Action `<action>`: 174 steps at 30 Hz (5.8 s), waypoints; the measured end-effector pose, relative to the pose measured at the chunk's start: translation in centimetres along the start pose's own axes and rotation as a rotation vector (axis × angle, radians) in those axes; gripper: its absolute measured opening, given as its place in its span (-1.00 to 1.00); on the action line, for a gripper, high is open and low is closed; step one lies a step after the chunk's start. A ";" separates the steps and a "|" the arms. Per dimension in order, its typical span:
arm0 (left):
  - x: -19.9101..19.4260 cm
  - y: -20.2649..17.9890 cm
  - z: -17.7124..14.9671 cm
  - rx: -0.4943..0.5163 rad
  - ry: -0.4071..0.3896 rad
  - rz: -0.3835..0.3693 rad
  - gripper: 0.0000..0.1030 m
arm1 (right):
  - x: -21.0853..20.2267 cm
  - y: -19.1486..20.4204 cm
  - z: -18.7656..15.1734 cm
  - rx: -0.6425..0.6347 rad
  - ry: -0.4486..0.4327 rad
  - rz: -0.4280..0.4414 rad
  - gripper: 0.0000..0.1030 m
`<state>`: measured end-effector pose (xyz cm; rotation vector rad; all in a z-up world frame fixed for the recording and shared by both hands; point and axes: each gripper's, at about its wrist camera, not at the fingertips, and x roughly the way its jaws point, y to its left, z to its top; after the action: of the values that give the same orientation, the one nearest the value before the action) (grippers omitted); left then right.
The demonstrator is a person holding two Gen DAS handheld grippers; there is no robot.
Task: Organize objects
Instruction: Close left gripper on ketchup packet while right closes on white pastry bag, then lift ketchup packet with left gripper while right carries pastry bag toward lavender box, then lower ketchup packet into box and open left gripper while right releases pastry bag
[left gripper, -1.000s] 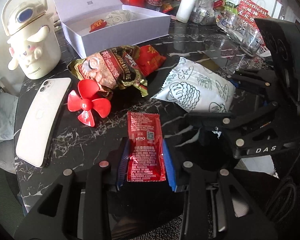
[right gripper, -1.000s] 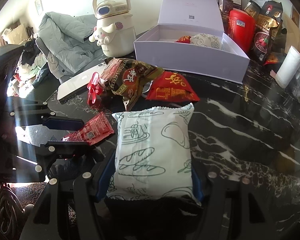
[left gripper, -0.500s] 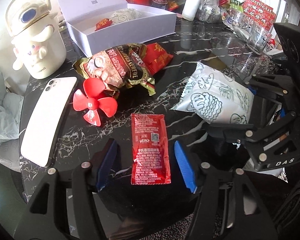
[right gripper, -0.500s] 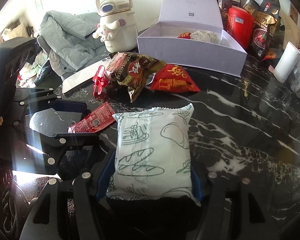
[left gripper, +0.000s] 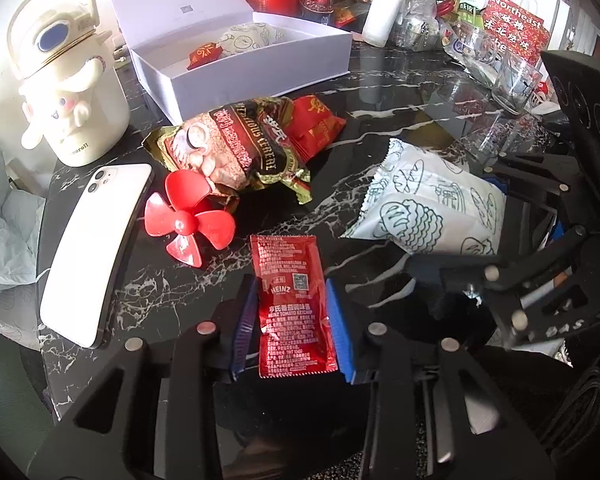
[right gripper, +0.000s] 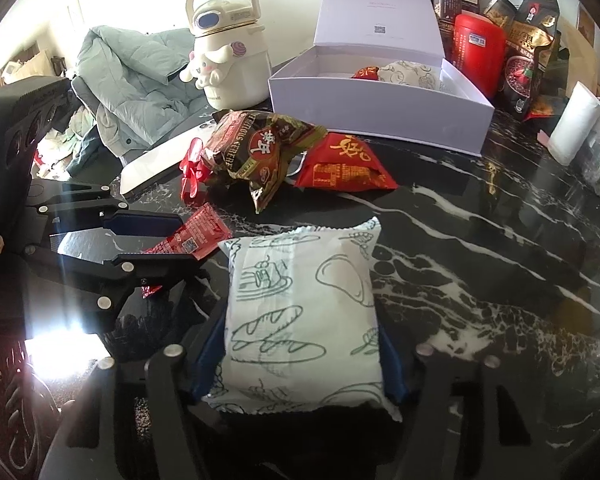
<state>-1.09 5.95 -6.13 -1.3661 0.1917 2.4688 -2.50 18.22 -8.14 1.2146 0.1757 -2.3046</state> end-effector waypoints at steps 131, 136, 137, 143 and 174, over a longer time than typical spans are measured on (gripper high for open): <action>5.1 9.7 25.6 -0.093 -0.163 0.137 -0.52 | 3.8 -13.6 26.0 -0.060 -0.206 0.102 0.10; 5.4 10.3 26.7 -0.101 -0.192 0.188 -0.52 | 4.6 -14.5 27.4 -0.050 -0.216 0.092 0.10; 5.6 10.4 27.0 -0.103 -0.193 0.180 -0.52 | 4.7 -14.6 27.7 -0.053 -0.220 0.099 0.10; 7.2 10.2 28.4 -0.101 -0.189 0.162 -0.52 | 6.6 -15.3 29.0 -0.060 -0.215 0.142 0.10; 14.7 12.6 28.2 -0.206 -0.012 0.136 -0.48 | 13.5 -17.3 28.3 0.059 -0.078 0.168 0.12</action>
<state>-35.14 4.52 -3.83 -1.4634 0.0287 2.6711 -38.12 17.93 -4.45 1.1207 -0.0227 -2.2194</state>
